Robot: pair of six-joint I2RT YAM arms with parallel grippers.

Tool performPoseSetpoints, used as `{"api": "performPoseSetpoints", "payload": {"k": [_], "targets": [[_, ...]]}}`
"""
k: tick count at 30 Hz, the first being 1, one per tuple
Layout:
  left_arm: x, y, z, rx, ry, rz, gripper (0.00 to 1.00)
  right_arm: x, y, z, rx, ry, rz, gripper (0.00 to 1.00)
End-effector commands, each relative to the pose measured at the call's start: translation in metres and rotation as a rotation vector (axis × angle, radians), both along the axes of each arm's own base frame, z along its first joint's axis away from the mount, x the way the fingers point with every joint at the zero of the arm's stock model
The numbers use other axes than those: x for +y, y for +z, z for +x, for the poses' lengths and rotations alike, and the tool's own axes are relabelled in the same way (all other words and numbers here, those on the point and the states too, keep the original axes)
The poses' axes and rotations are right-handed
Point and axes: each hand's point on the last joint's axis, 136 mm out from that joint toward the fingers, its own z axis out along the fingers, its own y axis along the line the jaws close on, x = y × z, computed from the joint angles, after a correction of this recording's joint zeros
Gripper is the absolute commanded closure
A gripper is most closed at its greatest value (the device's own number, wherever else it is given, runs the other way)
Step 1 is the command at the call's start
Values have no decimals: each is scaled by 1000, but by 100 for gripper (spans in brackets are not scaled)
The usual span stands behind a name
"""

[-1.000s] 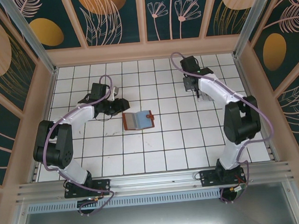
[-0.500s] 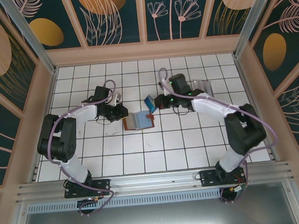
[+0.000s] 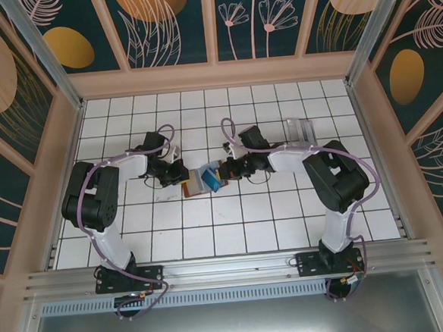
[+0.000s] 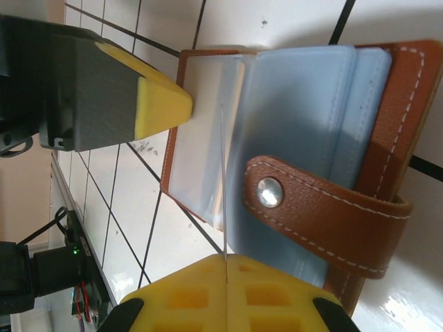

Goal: Put the credit cards into the card holder

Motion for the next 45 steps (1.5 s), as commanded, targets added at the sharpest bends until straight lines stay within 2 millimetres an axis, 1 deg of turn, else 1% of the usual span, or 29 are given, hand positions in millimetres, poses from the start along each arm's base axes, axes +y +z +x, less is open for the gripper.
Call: {"api": "performPoseSetpoints", "payload": {"k": [1, 5, 7, 11, 12, 14, 16, 19, 23, 26, 29, 33, 37, 42, 45], "targets": [[3, -3, -3, 11, -6, 19, 91, 7, 2, 4, 8, 11, 33, 100], [2, -4, -4, 18, -13, 8, 92, 4, -7, 12, 13, -20, -15, 100], [5, -1, -3, -1, -3, 30, 92, 5, -8, 12, 20, -22, -11, 100], [9, 12, 1, -47, 11, 35, 92, 5, -11, 14, 18, -35, -21, 100], [14, 7, -6, -29, 16, 46, 92, 5, -12, 15, 22, -36, -21, 100], [15, 7, -8, -26, 25, 42, 92, 8, -15, 15, 38, -29, -9, 100], [13, 7, -11, -14, 21, 23, 92, 12, -21, 13, 58, -21, -5, 100], [7, 13, -18, -18, 0, -30, 95, 19, -23, 14, 60, -16, 4, 100], [11, 5, -29, 12, -5, -8, 99, 20, -25, 21, 49, -53, -5, 100], [14, -7, -35, 44, 5, 2, 100, 18, -29, 28, 39, -113, -29, 100], [10, -9, -38, 60, 7, -27, 100, 23, -33, 23, 41, -142, -36, 100], [11, -10, -39, 56, 16, -24, 100, 34, -32, 12, 48, -185, -4, 100], [10, -13, -41, 69, 9, -26, 100, 40, -31, 9, 28, -205, 2, 100], [9, -12, -40, 70, 5, -29, 100, 38, -33, 8, 17, -204, 2, 100], [11, -12, -39, 63, 8, -21, 100, 37, -30, 9, 1, -212, 19, 100]]}}
